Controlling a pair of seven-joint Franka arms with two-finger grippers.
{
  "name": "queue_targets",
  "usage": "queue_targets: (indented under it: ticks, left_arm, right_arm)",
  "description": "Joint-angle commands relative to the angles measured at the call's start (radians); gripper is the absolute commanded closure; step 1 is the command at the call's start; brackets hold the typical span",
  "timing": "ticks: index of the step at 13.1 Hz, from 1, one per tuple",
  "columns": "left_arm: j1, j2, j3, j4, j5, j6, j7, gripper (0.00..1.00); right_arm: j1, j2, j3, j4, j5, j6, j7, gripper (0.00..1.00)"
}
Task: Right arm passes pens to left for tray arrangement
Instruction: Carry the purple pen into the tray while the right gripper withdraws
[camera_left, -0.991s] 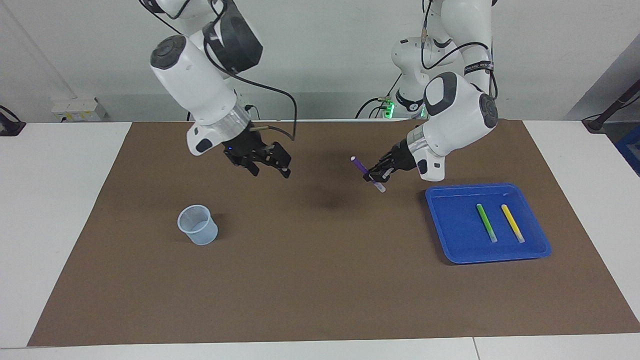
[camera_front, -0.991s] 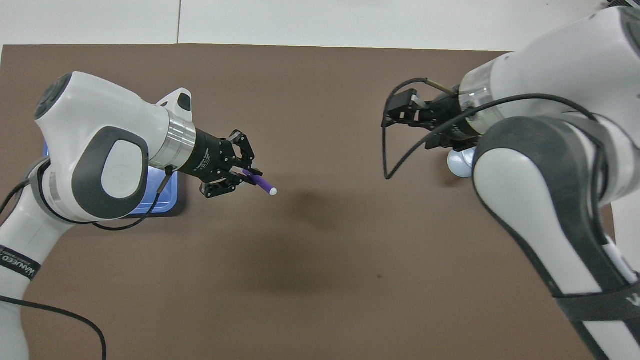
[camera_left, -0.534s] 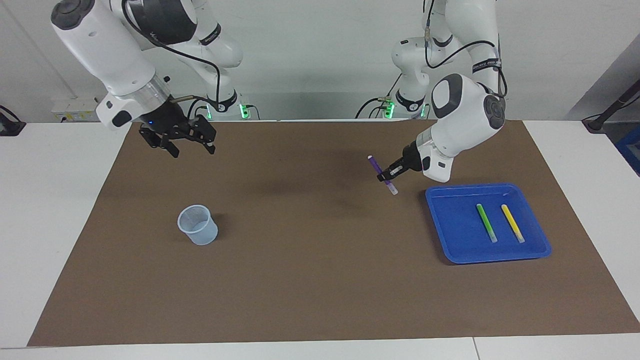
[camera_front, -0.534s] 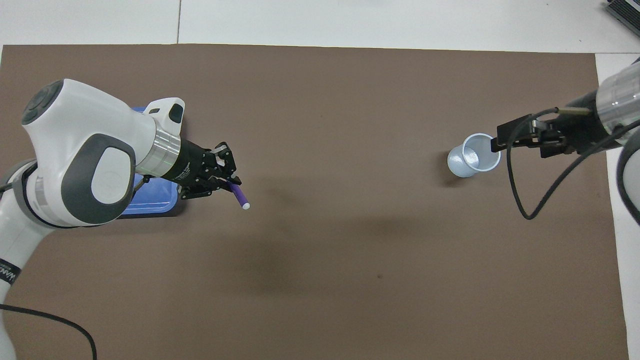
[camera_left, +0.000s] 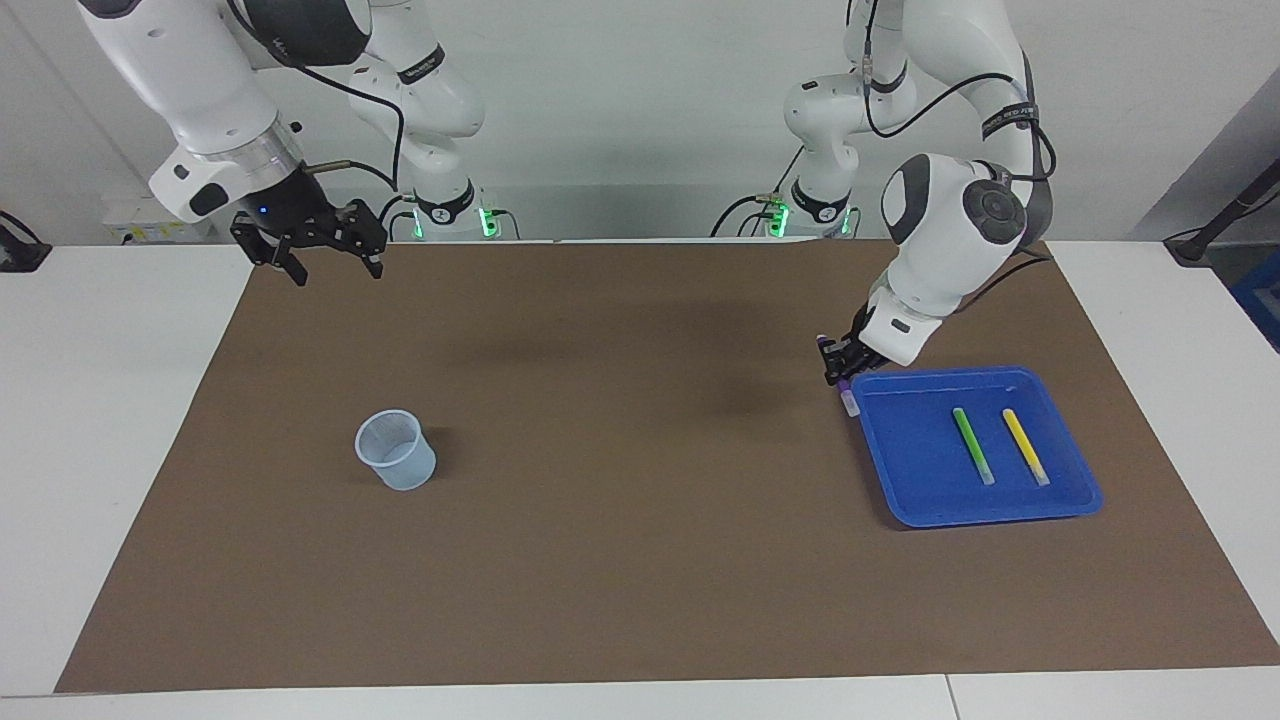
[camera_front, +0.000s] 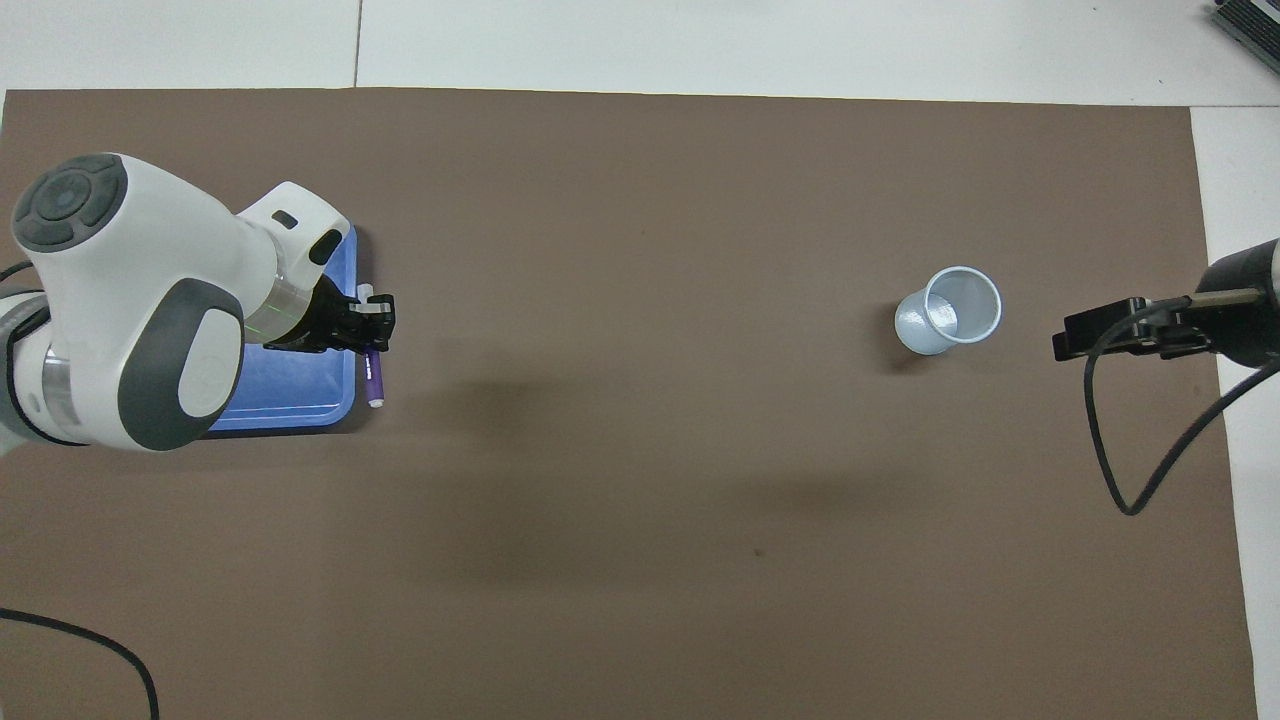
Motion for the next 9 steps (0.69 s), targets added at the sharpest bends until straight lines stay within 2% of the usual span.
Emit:
queue_targets:
  ticks: [1,4,7,9]
  left_arm:
    - [0.062,0.002,-0.003,-0.031,0.092,0.093,0.116,1.00]
    - [0.140,0.094,-0.003,-0.026,0.144,0.210,0.218,1.00]
    - [0.146,0.102,0.000,-0.025,0.146,0.227,0.218,1.00]
    - [0.157,0.151,0.019,-0.025,0.195,0.284,0.220,1.00]
  right_arm:
    - [-0.016,-0.023,0.012,-0.037,-0.015,0.030,-0.010,0.00]
    - [-0.014,-0.029,0.013,-0.049,-0.016,0.038,0.034,0.00]
    - [-0.020,-0.031,0.012,-0.049,-0.015,0.009,0.021,0.00]
    - [-0.020,-0.029,0.013,-0.047,-0.016,0.023,0.024,0.00]
